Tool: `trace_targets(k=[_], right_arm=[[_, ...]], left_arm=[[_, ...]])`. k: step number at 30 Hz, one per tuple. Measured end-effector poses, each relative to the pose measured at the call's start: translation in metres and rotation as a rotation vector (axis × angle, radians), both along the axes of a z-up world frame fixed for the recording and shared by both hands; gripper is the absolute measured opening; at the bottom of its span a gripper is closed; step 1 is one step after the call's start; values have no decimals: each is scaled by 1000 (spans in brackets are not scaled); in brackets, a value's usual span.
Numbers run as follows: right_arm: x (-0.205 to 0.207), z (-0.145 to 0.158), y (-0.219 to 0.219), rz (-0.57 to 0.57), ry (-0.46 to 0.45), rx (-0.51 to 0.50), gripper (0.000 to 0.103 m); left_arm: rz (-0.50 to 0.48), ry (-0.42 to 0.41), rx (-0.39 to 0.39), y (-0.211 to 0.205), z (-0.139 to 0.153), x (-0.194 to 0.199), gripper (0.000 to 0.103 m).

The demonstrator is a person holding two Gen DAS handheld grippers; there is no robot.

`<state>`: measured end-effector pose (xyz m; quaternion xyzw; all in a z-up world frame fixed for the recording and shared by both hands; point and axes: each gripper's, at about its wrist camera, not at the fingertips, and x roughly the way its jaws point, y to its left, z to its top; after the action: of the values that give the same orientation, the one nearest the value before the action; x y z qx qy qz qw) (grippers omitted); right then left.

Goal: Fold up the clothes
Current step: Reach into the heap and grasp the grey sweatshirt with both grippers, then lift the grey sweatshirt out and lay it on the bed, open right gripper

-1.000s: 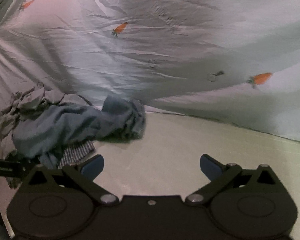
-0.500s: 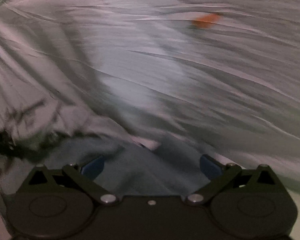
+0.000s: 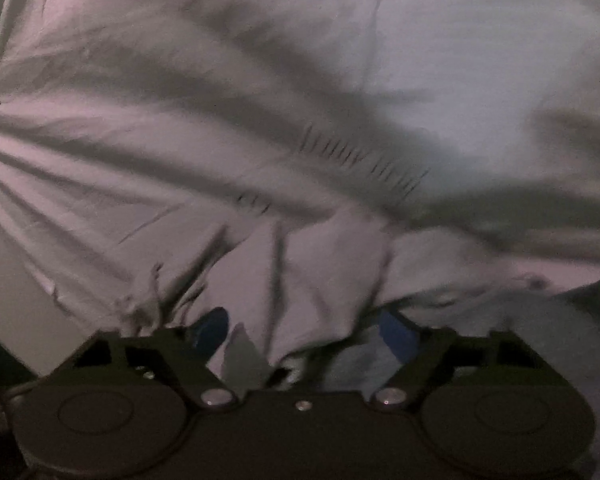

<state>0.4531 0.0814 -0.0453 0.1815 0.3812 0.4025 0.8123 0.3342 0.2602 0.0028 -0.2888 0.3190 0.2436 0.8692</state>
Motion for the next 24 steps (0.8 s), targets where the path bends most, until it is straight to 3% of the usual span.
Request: trace_targets(k=[2, 4, 6, 11, 15, 20, 24], right_arm=[[-2, -2, 8, 34, 10, 5, 64], [-6, -1, 13, 56, 1, -1, 32], [-10, 0, 17, 78, -8, -7, 16], [-46, 34, -20, 48, -137, 16, 13], [-89, 59, -83, -17, -188, 26, 13], [-164, 82, -203, -188, -229, 40, 12], [-257, 90, -304, -347, -322, -107, 12]], left_arm=[[18, 2, 4, 0, 1, -3, 71], [20, 13, 24, -4, 3, -4, 63], [-3, 20, 54, -10, 7, -6, 49], [-126, -40, 47, -32, 24, -22, 15], [-291, -90, 58, -89, 44, -55, 13], [-536, -157, 13, -186, 62, -113, 13], [-779, -168, -12, -294, 62, -153, 13]])
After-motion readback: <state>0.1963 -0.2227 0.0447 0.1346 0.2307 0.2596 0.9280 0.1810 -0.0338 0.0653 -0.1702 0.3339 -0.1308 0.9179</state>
